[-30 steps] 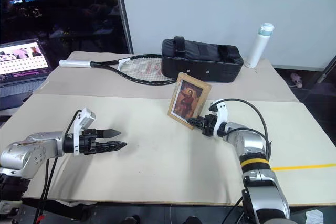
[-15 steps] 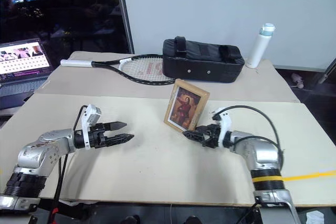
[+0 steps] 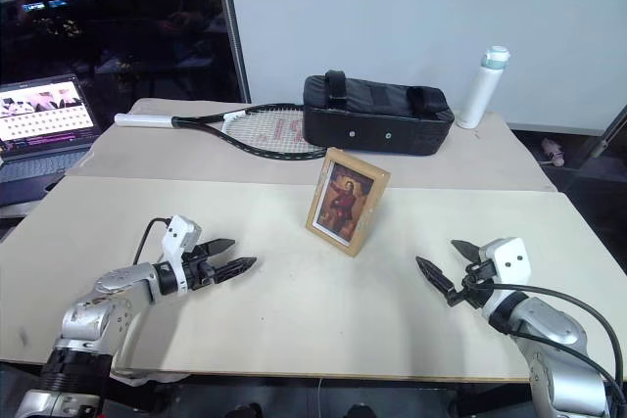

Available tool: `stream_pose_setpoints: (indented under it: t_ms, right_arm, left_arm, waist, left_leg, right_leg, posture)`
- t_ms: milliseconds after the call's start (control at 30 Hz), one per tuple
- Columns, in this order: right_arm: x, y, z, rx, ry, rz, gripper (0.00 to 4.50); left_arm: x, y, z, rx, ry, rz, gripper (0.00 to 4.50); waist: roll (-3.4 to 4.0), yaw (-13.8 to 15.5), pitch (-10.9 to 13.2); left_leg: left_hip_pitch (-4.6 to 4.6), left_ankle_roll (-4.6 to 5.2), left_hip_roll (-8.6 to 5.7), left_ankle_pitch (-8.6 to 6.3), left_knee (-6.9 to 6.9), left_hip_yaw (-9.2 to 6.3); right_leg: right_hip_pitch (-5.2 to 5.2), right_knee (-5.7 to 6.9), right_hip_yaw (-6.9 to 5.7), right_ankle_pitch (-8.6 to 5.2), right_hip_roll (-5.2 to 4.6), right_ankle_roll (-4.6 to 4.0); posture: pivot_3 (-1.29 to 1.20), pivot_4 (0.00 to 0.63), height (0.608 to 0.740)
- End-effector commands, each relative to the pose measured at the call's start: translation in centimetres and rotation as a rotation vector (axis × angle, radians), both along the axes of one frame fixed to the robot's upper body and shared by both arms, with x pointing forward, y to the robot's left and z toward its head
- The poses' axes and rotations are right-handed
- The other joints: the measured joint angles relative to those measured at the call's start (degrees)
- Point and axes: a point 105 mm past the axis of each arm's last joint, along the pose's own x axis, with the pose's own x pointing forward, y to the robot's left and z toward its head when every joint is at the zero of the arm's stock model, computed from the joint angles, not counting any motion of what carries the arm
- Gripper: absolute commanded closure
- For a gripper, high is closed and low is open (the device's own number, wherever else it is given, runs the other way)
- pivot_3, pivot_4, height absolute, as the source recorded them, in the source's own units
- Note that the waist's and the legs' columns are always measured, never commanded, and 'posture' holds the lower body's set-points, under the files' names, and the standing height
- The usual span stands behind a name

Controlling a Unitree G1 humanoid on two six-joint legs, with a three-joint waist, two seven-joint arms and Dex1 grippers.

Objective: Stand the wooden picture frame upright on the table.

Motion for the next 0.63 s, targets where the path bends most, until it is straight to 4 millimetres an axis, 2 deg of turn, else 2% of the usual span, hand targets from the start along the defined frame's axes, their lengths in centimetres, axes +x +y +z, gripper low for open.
stream_pose_setpoints:
  t_ms: [33, 500, 633]
  right_arm:
    - [-0.03, -0.48, 1.12, -0.001, -0.069, -0.044, 0.06]
    - [0.32, 0.23, 0.80, 0.006, -0.073, 0.003, 0.06]
    - [0.53, 0.41, 0.81, -0.002, -0.071, 0.014, 0.06]
  left_arm:
    - [0.09, -0.45, 1.13, 0.006, -0.073, 0.007, 0.00]
    - [0.00, -0.66, 0.60, -0.007, -0.081, 0.034, 0.00]
    - [-0.04, -1.18, 1.08, -0.017, -0.102, 0.029, 0.00]
  waist:
    - [0.00, 0.1, 0.0]
    - [0.00, 0.1, 0.0]
    - [0.00, 0.2, 0.0]
  left_leg:
    - [0.00, 0.00, 0.00, 0.00, -0.01, 0.00]
    - [-0.01, 0.00, 0.00, 0.00, -0.01, 0.00]
    - [0.00, 0.00, 0.00, 0.00, -0.01, 0.00]
  right_leg:
    - [0.00, 0.00, 0.00, 0.00, 0.00, 0.00]
    - [0.02, -0.01, 0.00, -0.01, 0.00, -0.01]
    - [0.03, -0.01, 0.00, -0.01, 0.00, -0.01]
  posture:
    - [0.00, 0.150, 0.696]
    - [0.00, 0.150, 0.696]
    - [0.00, 0.150, 0.696]
